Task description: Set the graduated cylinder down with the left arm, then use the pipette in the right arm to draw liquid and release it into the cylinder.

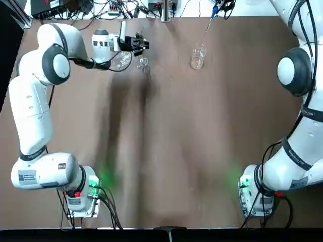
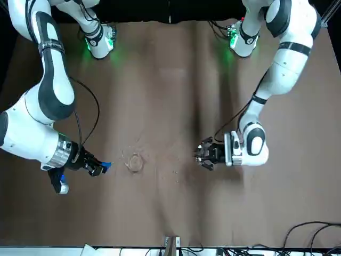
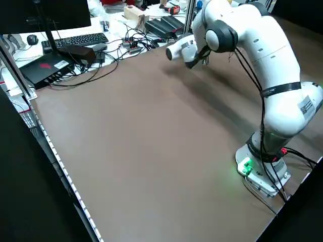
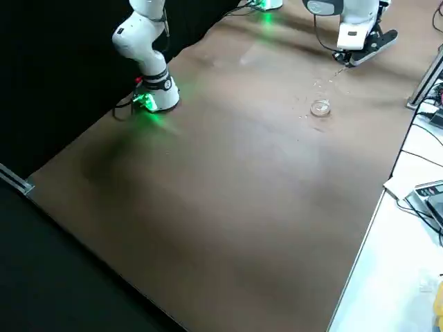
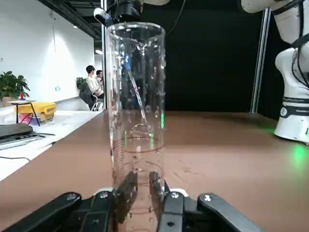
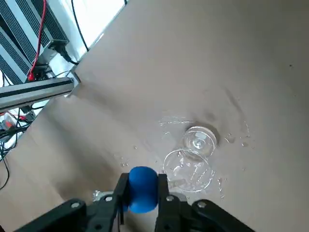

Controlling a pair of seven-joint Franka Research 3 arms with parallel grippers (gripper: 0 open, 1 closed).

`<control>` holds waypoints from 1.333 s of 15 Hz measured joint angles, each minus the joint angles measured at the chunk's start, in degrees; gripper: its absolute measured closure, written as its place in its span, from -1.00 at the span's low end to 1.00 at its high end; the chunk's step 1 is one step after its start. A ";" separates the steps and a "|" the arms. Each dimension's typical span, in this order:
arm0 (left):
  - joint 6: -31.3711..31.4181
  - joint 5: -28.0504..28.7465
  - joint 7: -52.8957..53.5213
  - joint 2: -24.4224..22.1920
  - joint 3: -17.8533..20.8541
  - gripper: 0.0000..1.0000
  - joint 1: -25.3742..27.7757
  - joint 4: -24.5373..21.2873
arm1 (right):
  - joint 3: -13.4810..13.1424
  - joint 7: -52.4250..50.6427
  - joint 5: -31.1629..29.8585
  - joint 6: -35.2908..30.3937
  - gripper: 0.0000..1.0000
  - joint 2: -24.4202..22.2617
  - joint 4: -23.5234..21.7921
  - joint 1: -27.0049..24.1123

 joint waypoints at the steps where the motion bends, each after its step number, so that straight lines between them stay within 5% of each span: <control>1: 0.95 -1.19 0.00 0.00 0.01 0.54 -1.24 0.00 | 0.00 0.00 0.03 0.00 0.45 0.00 0.08 -0.03; 11: 6.74 -9.02 0.41 0.18 0.29 0.52 -8.39 0.05 | 0.00 -0.01 2.93 -0.18 0.45 -0.82 0.76 -1.15; 20: 7.22 -9.39 3.07 1.79 0.62 0.41 -9.32 0.35 | 0.00 -0.01 5.33 -0.74 0.44 -1.34 0.79 -1.51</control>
